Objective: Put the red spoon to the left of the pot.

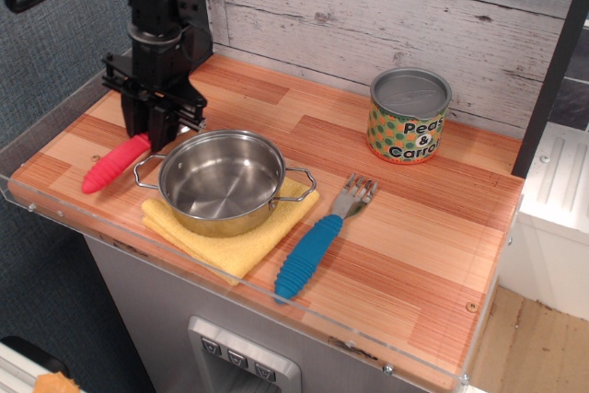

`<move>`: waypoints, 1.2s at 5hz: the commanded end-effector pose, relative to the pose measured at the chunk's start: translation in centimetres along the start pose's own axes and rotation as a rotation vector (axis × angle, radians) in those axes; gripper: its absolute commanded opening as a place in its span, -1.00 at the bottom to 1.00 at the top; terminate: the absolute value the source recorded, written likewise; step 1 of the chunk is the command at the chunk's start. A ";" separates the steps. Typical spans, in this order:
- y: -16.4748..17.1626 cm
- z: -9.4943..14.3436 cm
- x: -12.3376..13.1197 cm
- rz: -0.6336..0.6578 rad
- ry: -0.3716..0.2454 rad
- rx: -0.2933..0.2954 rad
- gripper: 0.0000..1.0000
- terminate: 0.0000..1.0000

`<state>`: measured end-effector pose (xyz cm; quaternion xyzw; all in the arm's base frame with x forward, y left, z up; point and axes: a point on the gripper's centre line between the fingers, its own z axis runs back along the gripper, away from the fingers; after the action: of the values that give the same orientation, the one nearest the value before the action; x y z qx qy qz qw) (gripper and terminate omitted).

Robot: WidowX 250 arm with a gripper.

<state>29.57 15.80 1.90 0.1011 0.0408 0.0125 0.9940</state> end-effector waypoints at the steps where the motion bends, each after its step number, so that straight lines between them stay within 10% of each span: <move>1: 1.4 1.7 0.2 0.043 -0.067 -0.043 -1.00 -1.00; 2: 1.3 1.9 -0.1 0.044 -0.089 -0.050 1.00 -1.00; 6: 1.5 5.6 0.2 0.027 -0.156 -0.057 1.00 -1.00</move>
<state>29.74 15.79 4.97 0.0590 -0.0074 0.0202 0.9980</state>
